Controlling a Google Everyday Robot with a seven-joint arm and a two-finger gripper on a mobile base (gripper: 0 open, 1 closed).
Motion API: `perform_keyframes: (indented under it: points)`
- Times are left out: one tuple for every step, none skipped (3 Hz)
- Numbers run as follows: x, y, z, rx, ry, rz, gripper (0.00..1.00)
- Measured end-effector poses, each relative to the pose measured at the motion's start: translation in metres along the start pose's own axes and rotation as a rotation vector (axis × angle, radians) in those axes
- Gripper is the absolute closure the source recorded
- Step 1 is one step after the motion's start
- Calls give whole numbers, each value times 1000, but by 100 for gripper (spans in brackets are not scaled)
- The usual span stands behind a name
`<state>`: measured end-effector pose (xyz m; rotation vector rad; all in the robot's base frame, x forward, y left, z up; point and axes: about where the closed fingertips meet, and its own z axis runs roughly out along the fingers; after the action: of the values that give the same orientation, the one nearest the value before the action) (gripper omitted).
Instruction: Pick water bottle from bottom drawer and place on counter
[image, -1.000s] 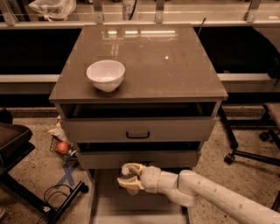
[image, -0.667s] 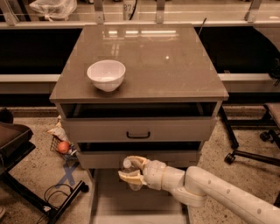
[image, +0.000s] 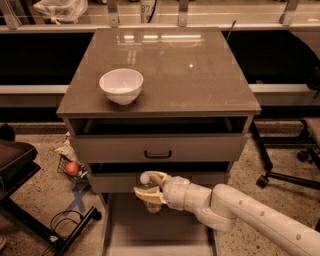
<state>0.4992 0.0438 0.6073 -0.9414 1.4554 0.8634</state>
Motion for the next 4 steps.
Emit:
perform_keyframes:
  points:
    - [-60,-20,-4,45,-25,52,100]
    - [-138,-45,-6,109,-12,70,100]
    - [-206,-59,-9,176,10,54,100]
    - [-274,-58,-7,247,52,-8,100]
